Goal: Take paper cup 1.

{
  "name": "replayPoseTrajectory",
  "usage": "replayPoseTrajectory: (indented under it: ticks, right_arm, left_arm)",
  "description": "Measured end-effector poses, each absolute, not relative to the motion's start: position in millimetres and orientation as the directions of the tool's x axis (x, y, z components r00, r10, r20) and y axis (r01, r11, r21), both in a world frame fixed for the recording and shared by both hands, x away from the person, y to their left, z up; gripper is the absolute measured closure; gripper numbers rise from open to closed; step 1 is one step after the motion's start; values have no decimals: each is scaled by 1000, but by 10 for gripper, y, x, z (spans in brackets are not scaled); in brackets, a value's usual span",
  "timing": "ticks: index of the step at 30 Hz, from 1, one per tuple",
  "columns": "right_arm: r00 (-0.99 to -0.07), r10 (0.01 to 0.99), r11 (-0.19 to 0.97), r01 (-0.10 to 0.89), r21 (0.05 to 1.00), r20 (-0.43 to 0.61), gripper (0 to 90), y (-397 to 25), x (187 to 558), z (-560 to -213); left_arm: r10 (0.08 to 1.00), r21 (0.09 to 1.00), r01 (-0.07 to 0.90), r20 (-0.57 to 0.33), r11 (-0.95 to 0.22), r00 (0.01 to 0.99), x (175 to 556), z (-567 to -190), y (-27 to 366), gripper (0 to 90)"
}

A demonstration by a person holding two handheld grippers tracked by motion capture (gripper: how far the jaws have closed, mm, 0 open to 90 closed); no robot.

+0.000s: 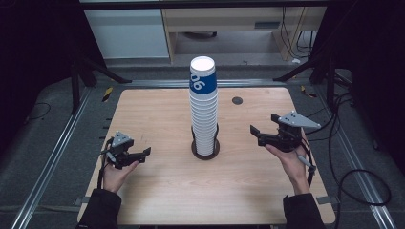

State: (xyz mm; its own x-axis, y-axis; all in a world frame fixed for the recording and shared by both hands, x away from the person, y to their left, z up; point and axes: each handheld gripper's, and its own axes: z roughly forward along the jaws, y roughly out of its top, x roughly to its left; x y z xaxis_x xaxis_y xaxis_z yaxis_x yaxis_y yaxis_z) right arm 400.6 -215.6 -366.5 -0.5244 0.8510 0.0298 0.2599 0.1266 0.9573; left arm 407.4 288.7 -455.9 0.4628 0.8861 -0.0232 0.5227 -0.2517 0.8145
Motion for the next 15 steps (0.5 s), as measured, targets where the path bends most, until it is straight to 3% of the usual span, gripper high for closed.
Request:
replayPoseTrajectory:
  ticks: [15]
  right_arm:
    - [-625,780,67,137,988,34,98,-1839,4025,-2941]
  left_arm:
    - [869,804,527,-28,-274,494,4079,-4582,2818,198]
